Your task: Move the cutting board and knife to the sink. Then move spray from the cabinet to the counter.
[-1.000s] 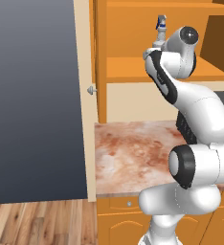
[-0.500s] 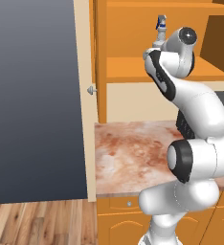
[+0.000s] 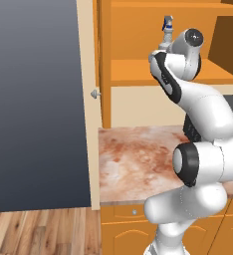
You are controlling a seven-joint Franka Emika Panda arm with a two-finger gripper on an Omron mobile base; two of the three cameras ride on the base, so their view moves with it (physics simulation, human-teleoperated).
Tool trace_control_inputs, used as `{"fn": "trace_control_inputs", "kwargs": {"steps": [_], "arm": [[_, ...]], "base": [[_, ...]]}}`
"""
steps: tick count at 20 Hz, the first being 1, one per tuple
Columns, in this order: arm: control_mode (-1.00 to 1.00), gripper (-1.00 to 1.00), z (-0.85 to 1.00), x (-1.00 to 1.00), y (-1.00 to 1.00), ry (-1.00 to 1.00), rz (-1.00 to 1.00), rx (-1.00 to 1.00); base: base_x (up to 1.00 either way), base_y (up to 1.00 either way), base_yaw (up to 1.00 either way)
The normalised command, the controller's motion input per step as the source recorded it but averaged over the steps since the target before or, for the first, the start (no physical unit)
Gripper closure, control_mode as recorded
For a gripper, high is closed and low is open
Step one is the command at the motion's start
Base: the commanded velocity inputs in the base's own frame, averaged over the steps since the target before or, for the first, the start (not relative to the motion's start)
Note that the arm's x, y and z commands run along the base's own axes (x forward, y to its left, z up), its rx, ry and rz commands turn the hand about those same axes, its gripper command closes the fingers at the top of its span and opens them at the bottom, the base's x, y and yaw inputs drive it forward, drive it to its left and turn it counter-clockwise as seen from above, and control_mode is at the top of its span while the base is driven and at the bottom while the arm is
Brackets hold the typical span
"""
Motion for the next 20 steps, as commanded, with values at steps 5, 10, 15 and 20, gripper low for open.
{"fn": "trace_control_inputs", "kwargs": {"steps": [5,10,15,20], "arm": [[-1.00,-1.00,-0.01,0.07,0.00,0.00,0.00,0.00],[-1.00,-1.00,0.00,0.07,-0.01,0.00,0.00,0.00],[-1.00,-1.00,0.00,0.06,0.00,0.00,0.00,0.00],[-1.00,-1.00,-0.02,0.02,0.00,0.00,0.00,0.00]], "base": [[0.00,0.00,0.00],[0.00,0.00,0.00],[0.00,0.00,0.00],[0.00,0.00,0.00]]}}
